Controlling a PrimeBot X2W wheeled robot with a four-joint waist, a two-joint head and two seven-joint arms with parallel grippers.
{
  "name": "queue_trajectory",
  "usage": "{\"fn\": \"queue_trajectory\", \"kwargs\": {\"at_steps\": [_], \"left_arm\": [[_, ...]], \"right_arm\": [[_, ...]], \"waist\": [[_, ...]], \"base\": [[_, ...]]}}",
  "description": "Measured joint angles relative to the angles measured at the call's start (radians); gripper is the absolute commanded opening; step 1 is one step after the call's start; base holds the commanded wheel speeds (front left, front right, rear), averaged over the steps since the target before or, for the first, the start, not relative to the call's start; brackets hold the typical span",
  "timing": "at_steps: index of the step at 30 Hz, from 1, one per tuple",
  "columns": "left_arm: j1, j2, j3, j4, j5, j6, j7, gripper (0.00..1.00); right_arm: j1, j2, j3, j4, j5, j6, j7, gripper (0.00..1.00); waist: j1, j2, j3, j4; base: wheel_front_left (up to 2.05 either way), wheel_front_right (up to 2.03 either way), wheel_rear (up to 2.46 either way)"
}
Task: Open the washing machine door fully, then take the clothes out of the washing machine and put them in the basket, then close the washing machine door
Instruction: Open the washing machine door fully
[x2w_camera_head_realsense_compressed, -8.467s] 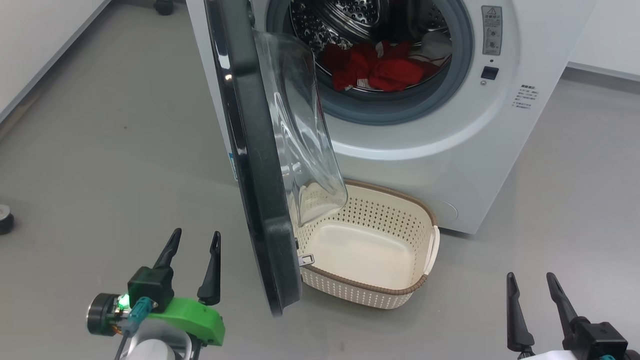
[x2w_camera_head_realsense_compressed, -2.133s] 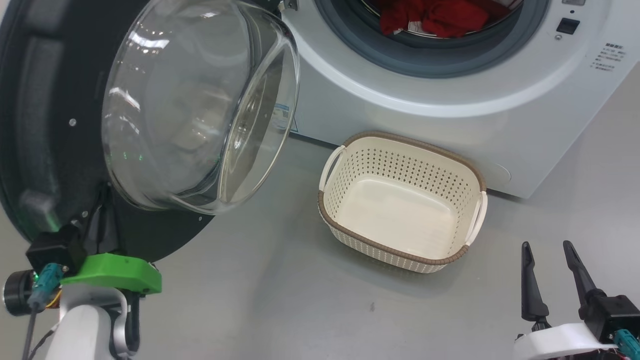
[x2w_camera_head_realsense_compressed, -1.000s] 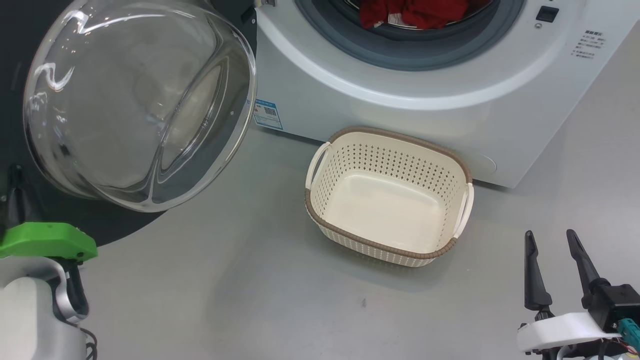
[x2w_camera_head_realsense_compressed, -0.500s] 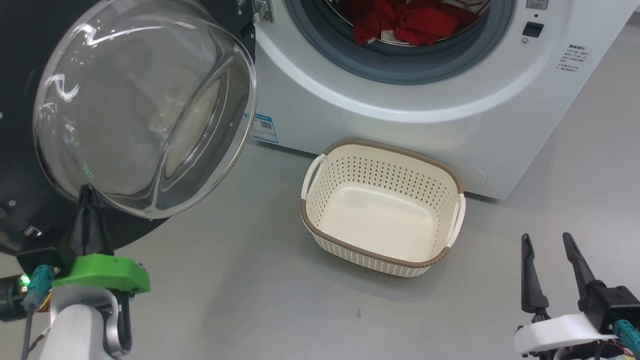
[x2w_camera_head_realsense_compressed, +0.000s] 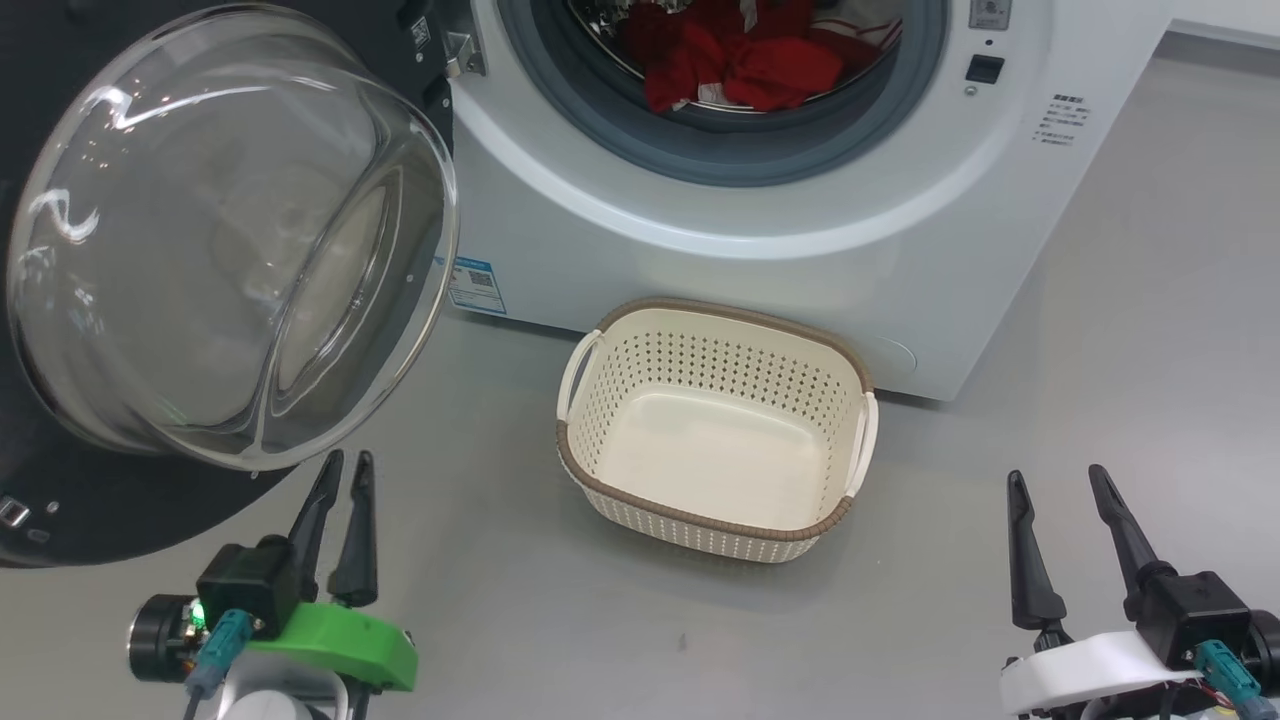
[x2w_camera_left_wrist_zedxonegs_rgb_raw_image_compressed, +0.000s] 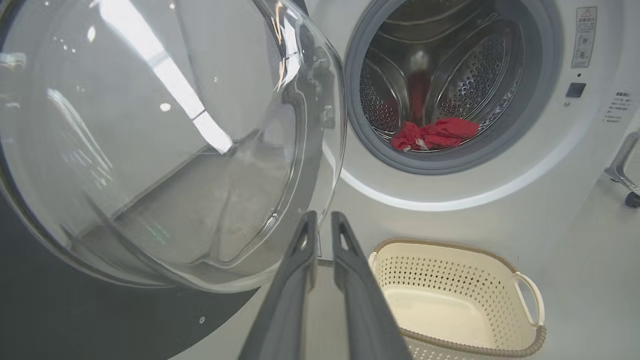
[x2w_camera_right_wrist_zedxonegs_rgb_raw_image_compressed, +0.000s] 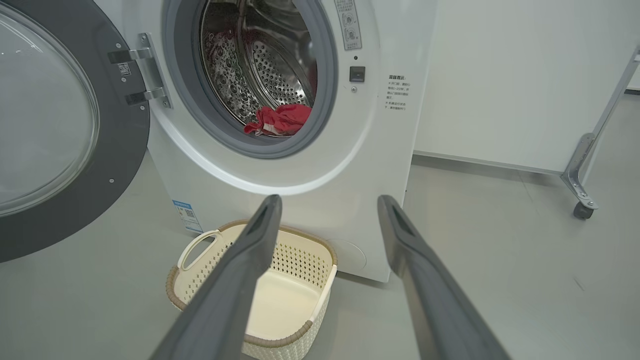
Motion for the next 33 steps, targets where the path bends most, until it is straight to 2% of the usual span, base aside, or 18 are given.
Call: {"fn": "queue_trajectory", "kwargs": {"at_steps": [1,2,3,26,33], "left_arm": [[0.007,0.000,-0.008,-0.003,0.001,-0.003,0.005,0.75],[0.011,0.000,-0.015,-0.006,0.001,-0.003,0.008,0.91],[0.014,0.000,-0.019,-0.009,0.002,-0.003,0.008,1.00],[0.090,0.001,-0.017,-0.035,0.013,0.042,0.063,1.00],[0.100,0.000,-0.039,-0.040,0.023,0.042,0.079,1.00]], "right_arm": [[0.000,0.001,0.004,-0.002,-0.005,0.000,0.000,1.00],[0.000,0.002,0.007,-0.004,-0.008,0.000,0.000,1.00],[0.000,0.002,0.008,-0.005,-0.009,0.000,0.000,1.00],[0.027,0.012,0.043,0.004,-0.016,0.003,0.000,1.00],[0.050,0.013,0.032,0.001,-0.015,-0.009,0.000,1.00]], "waist": [[0.0000,0.0000,-0.002,-0.008],[0.0000,0.0000,-0.004,-0.016],[0.0000,0.0000,-0.006,-0.024],[0.0000,0.0000,-0.071,-0.246],[0.0000,0.0001,-0.099,-0.286]], "base": [[0.00,0.00,0.00],[0.00,0.00,0.00],[0.00,0.00,0.00],[0.00,0.00,0.00],[0.00,0.00,0.00]]}}
